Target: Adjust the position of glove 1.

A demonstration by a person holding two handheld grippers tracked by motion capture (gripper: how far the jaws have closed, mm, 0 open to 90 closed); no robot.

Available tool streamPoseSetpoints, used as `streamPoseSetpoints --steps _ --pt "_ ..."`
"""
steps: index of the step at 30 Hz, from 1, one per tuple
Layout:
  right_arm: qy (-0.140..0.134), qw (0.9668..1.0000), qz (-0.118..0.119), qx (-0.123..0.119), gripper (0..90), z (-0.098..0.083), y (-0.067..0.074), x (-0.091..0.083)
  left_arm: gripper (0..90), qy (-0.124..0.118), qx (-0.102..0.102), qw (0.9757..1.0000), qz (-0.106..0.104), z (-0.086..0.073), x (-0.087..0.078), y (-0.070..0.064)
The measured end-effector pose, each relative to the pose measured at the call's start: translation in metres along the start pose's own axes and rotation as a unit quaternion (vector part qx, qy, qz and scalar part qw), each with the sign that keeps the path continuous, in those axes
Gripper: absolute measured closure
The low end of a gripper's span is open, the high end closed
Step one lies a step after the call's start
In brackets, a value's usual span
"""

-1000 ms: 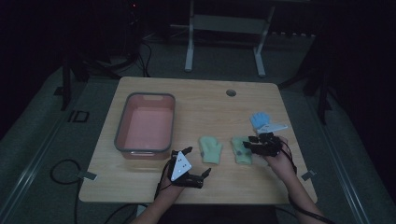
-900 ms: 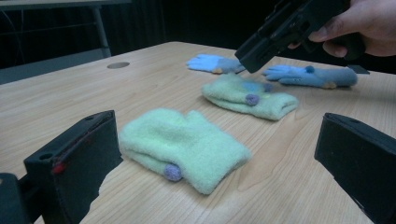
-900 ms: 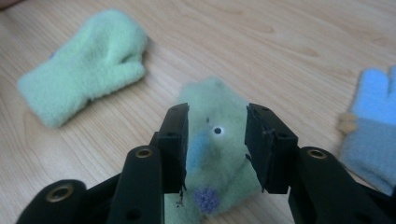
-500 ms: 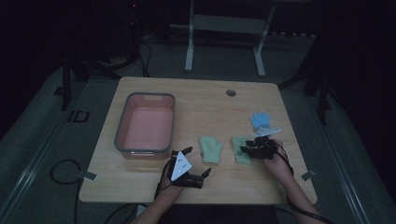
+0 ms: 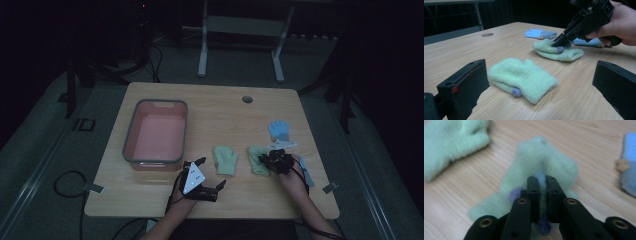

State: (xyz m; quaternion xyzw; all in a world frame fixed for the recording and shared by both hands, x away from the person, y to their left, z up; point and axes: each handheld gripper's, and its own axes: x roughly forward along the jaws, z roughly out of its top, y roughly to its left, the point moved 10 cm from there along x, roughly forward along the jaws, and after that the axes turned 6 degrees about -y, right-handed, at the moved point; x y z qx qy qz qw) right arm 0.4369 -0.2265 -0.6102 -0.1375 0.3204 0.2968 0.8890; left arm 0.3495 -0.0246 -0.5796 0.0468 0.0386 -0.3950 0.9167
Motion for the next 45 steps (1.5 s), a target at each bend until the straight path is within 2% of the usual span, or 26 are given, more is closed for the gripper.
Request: streamPoseSetpoints --steps 2,3,9,11,12,13,17,18,22,24,25,27,33,40,45 --pt "-0.004 1.0000 -0.003 0.000 84.4 0.003 0.001 -0.002 0.0 0.000 0.000 1.0000 0.000 0.000 0.000 0.000" --pt "-0.014 0.9998 -0.011 -0.001 84.6 0.011 0.003 -0.007 0.0 0.000 -0.001 1.0000 0.000 0.000 0.000 0.000" --pt "-0.041 0.9990 -0.015 -0.005 84.7 0.048 0.009 -0.027 0.0 0.000 -0.001 1.0000 0.000 0.000 0.000 0.000" --pt "-0.043 0.9989 -0.018 -0.007 84.7 0.054 0.010 -0.030 0.0 0.000 -0.001 1.0000 0.000 0.000 0.000 0.000" --pt "-0.052 0.9983 -0.022 -0.011 84.7 0.066 0.017 -0.035 0.0 0.000 -0.001 1.0000 0.000 0.000 0.000 0.000" --pt "-0.053 0.9982 -0.024 -0.015 84.7 0.071 0.021 -0.037 0.0 0.000 -0.001 1.0000 0.000 0.000 0.000 0.000" --pt "-0.056 0.9979 -0.026 -0.022 84.7 0.080 0.029 -0.039 0.0 -0.001 0.000 1.0000 0.000 0.000 0.000 0.000" --pt "-0.059 0.9977 -0.023 -0.027 84.7 0.089 0.038 -0.040 0.0 -0.001 0.000 1.0000 0.001 0.000 0.000 0.000" --pt "-0.060 0.9976 -0.010 -0.035 84.7 0.099 0.055 -0.037 0.0 -0.001 -0.001 1.0000 0.000 0.000 0.000 0.000" --pt "-0.059 0.9976 -0.008 -0.036 84.7 0.100 0.058 -0.035 0.0 -0.001 -0.001 1.0000 -0.001 0.000 0.000 0.000" --pt "-0.058 0.9977 0.006 -0.033 84.7 0.103 0.071 -0.030 0.0 -0.001 0.000 1.0000 -0.001 0.000 0.000 0.000" --pt "-0.057 0.9979 0.013 -0.028 84.7 0.103 0.080 -0.025 0.0 -0.002 -0.001 1.0000 0.000 0.000 0.000 0.000" --pt "-0.039 0.9988 0.017 -0.024 84.7 0.094 0.098 -0.006 0.0 -0.001 0.002 1.0000 -0.001 0.000 0.000 0.000" --pt "-0.021 0.9992 0.009 -0.032 84.7 0.083 0.101 0.010 0.0 0.000 0.000 1.0000 -0.002 0.000 0.000 -0.001" --pt "-0.009 0.9995 0.014 -0.027 84.6 0.074 0.102 0.020 0.0 0.002 0.001 1.0000 -0.002 0.000 0.000 -0.001"
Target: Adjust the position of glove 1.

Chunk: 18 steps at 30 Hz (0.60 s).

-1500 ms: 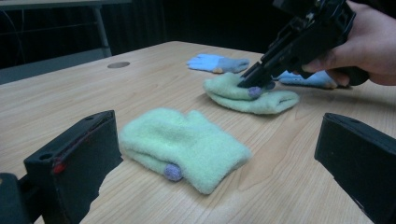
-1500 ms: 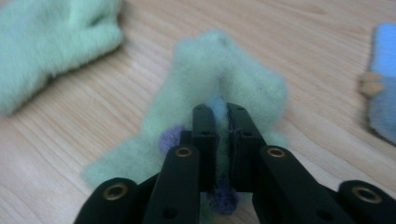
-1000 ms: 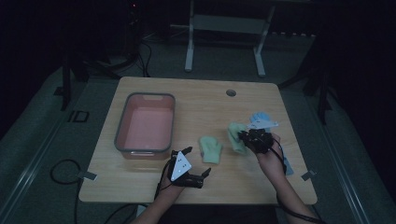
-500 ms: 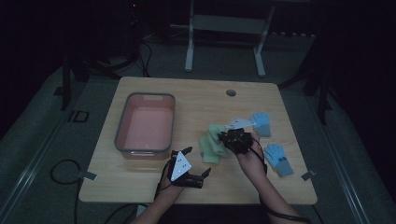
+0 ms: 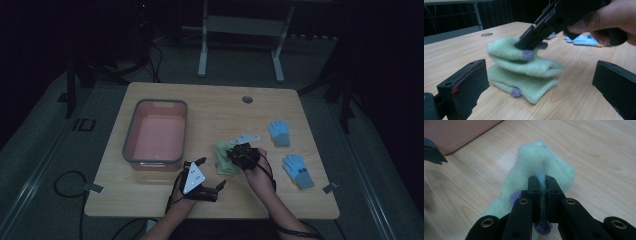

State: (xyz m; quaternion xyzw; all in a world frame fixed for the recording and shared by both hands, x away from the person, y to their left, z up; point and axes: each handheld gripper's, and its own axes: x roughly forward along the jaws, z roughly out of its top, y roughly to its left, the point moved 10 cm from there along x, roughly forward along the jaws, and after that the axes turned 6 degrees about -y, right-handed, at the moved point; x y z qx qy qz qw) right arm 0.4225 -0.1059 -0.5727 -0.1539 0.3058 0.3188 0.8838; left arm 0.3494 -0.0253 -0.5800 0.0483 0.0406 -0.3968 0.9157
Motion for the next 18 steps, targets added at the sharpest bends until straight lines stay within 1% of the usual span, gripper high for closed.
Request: streamPoseSetpoints --steps 2,5,9,12,14,18 --pt "0.003 1.0000 -0.001 0.002 84.5 -0.003 0.000 0.003 0.0 0.000 -0.002 1.0000 0.000 0.000 0.000 0.000" --pt "0.010 0.9999 0.003 0.009 84.0 -0.008 0.003 0.010 0.0 0.003 -0.002 1.0000 0.001 0.000 0.001 0.000" --pt "0.014 0.9998 0.004 0.011 82.4 -0.015 0.003 0.018 0.0 0.007 -0.004 1.0000 -0.001 -0.001 0.001 0.001" --pt "0.013 0.9997 0.009 0.017 80.5 -0.015 0.002 0.019 0.0 0.010 -0.002 0.9999 -0.002 -0.001 0.002 0.000" --pt "0.013 0.9997 0.012 0.015 79.1 -0.014 0.002 0.018 0.0 0.014 -0.002 0.9999 -0.005 -0.002 0.002 0.000" --pt "0.006 0.9997 0.018 0.019 73.3 -0.012 0.000 0.013 0.0 0.018 -0.003 0.9998 0.001 -0.002 0.003 0.001"
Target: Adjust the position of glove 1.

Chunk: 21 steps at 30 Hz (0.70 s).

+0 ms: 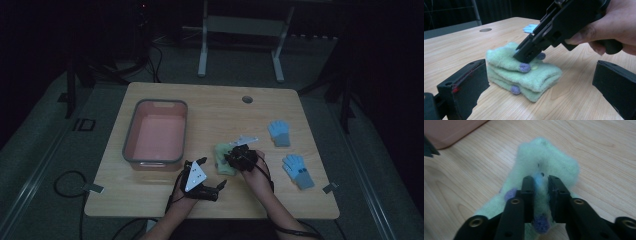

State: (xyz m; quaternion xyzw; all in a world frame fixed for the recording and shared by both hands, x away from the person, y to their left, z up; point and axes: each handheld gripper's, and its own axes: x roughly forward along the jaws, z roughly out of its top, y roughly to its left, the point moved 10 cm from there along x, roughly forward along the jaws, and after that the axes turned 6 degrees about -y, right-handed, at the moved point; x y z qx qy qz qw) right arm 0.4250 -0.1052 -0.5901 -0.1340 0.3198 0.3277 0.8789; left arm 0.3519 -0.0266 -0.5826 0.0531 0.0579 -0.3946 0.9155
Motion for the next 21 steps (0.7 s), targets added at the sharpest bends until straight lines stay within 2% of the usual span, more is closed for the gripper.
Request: streamPoseSetpoints --steps 4,7,11,12,15,17,19,21 --pt "-0.009 0.9999 0.008 -0.002 66.6 0.002 -0.002 -0.007 0.0 0.003 0.003 1.0000 -0.002 0.000 0.000 -0.001" --pt "-0.023 0.9994 0.026 -0.001 61.4 0.006 -0.003 -0.016 0.0 0.017 -0.004 0.9998 -0.013 -0.002 0.001 -0.003" --pt "-0.036 0.9987 0.035 0.006 56.5 0.007 -0.012 -0.027 0.0 0.029 -0.013 0.9994 -0.015 -0.004 0.002 -0.003" --pt "-0.039 0.9986 0.036 0.006 55.8 0.008 -0.014 -0.029 0.0 0.032 -0.017 0.9991 -0.023 -0.004 0.002 -0.004" --pt "-0.043 0.9982 0.041 0.001 52.0 0.008 -0.021 -0.037 0.0 0.036 -0.016 0.9988 -0.030 -0.003 0.002 -0.006" --pt "-0.044 0.9979 0.047 -0.008 50.6 0.008 -0.025 -0.041 0.0 0.044 -0.009 0.9979 -0.046 0.000 0.002 -0.010" --pt "-0.041 0.9976 0.055 -0.012 50.5 0.007 -0.028 -0.042 0.0 0.052 -0.007 0.9976 -0.045 0.000 0.002 -0.010" --pt "-0.043 0.9967 0.067 -0.017 50.5 0.008 -0.034 -0.045 0.0 0.067 0.005 0.9965 -0.051 -0.002 0.004 -0.010"
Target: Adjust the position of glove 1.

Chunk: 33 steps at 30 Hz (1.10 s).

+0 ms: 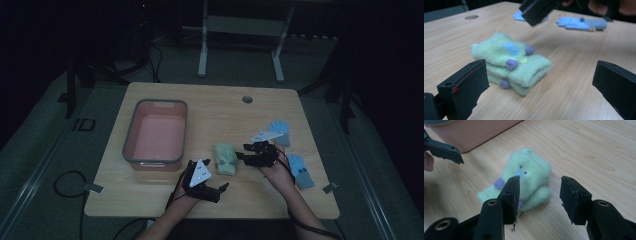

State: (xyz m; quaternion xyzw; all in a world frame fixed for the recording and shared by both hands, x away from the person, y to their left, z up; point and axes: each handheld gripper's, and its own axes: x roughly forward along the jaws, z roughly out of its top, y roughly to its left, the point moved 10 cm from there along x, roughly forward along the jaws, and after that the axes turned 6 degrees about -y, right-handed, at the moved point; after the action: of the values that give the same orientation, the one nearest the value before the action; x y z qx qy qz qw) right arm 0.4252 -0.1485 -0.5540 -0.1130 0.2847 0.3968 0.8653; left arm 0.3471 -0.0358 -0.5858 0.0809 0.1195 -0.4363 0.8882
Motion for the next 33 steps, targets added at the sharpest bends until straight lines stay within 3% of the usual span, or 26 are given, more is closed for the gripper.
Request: streamPoseSetpoints --steps 6,10,14,19,22,24,26,28,33 --pt "-0.008 0.9999 0.014 -0.002 52.1 0.009 -0.009 0.001 1.7 0.017 0.027 0.9994 -0.011 0.002 0.006 0.001" --pt "-0.006 0.9995 0.032 -0.006 52.9 0.016 -0.011 0.012 14.8 0.032 0.053 0.9977 -0.029 0.005 0.014 0.002" --pt "0.004 0.9990 0.045 -0.006 51.9 0.018 -0.011 0.027 19.9 0.044 0.089 0.9942 -0.043 0.009 0.023 0.000" --pt "0.017 0.9978 0.064 0.000 48.8 0.017 -0.008 0.044 28.8 0.059 0.101 0.9919 -0.048 0.007 0.031 0.004" --pt "0.036 0.9966 0.074 0.007 46.5 0.010 -0.008 0.060 35.0 0.079 0.109 0.9888 -0.064 -0.001 0.036 0.005" --pt "0.050 0.9954 0.081 0.014 43.4 0.004 -0.009 0.067 38.2 0.088 0.111 0.9875 -0.070 -0.004 0.038 0.005" --pt "0.061 0.9945 0.082 0.019 40.9 -0.003 -0.010 0.073 41.0 0.110 0.120 0.9834 -0.079 -0.013 0.042 0.005" --pt "0.067 0.9928 0.094 0.033 38.9 -0.007 -0.011 0.076 41.0 0.116 0.127 0.9819 -0.079 -0.014 0.043 0.006" --pt "0.086 0.9850 0.130 0.074 41.5 -0.016 -0.011 0.083 40.6 0.138 0.143 0.9776 -0.068 -0.022 0.047 0.009"
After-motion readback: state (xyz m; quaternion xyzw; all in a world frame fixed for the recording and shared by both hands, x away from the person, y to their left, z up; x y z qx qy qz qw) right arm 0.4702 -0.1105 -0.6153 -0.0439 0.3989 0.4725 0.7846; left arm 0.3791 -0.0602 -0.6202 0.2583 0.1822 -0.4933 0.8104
